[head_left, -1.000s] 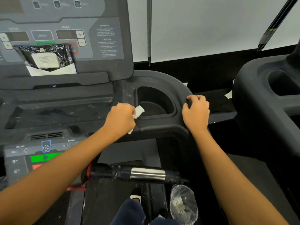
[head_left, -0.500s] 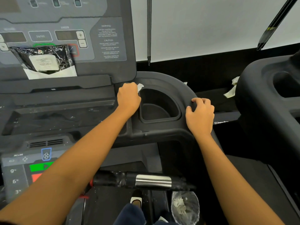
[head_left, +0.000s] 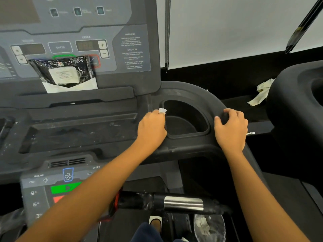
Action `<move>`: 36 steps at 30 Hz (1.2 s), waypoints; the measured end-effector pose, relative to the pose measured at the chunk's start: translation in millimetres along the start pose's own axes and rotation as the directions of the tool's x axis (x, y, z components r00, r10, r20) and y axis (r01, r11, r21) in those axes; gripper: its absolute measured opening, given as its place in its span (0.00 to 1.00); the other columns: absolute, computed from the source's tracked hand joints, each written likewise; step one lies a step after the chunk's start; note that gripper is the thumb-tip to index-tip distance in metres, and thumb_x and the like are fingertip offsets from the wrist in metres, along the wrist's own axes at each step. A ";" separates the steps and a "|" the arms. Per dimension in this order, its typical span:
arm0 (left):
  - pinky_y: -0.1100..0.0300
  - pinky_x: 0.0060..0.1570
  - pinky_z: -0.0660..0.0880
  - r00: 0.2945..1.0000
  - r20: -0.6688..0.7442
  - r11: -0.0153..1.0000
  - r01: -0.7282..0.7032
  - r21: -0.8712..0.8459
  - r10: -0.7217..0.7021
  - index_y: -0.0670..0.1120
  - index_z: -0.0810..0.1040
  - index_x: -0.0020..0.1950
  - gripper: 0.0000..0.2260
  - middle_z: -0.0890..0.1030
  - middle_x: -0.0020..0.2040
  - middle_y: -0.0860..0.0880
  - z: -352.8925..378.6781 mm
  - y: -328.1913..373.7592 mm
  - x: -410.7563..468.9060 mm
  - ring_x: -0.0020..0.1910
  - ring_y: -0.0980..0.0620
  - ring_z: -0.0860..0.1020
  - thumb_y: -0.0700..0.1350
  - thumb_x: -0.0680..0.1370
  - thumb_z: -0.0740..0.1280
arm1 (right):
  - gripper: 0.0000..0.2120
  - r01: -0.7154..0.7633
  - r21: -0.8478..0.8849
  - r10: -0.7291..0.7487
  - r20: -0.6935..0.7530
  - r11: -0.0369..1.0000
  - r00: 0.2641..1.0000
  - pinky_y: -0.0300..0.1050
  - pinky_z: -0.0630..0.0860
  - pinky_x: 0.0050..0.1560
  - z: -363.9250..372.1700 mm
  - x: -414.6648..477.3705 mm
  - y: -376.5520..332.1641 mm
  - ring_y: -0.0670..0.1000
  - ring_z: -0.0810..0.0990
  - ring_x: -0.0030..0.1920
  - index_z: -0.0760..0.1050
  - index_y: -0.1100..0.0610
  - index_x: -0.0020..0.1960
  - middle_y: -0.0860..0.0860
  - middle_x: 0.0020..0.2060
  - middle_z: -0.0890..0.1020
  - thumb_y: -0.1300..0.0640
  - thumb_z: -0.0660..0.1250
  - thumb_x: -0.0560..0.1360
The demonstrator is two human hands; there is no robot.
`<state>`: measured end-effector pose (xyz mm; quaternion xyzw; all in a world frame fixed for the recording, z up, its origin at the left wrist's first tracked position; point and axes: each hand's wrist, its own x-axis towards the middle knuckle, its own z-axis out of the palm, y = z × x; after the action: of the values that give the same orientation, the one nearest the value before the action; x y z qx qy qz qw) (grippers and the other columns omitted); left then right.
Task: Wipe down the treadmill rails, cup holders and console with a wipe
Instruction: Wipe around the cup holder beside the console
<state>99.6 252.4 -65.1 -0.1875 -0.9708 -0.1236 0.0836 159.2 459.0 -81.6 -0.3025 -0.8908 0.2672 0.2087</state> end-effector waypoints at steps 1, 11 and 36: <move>0.58 0.35 0.65 1.000 0.001 1.000 -0.021 0.021 0.021 0.38 0.77 0.50 0.07 0.72 0.41 0.45 1.6 -3.2 1.3 0.39 0.47 0.71 0.33 0.75 0.62 | 0.20 0.003 -0.017 -0.003 0.001 1.000 1.000 0.53 0.67 0.62 0.9 0.0 -1.0 0.57 0.70 0.63 0.72 0.56 0.66 0.54 0.64 0.72 0.51 0.65 0.76; 0.51 0.42 0.73 0.992 0.125 0.979 -0.007 0.203 -0.019 0.36 0.74 0.59 0.13 0.78 0.54 0.39 5.6 -7.2 71.3 0.52 0.39 0.78 0.29 0.76 0.60 | 0.19 -0.013 -0.029 0.013 0.016 0.999 1.000 0.51 0.66 0.62 -1.3 -0.5 -2.3 0.57 0.69 0.63 0.71 0.56 0.65 0.54 0.64 0.72 0.52 0.65 0.77; 0.53 0.47 0.74 0.979 0.202 0.949 -0.038 0.312 -0.028 0.37 0.77 0.55 0.11 0.77 0.57 0.37 -8.8 12.9 45.4 0.57 0.39 0.75 0.29 0.74 0.65 | 0.15 0.025 0.060 -0.025 0.004 0.998 1.000 0.51 0.73 0.59 -3.4 -2.8 3.3 0.55 0.72 0.61 0.74 0.58 0.63 0.54 0.63 0.74 0.57 0.64 0.77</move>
<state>63.9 277.2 -44.5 -0.1860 -0.9811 0.0527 0.0129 164.5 460.6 -81.5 -0.2842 -0.8866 0.2917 0.2191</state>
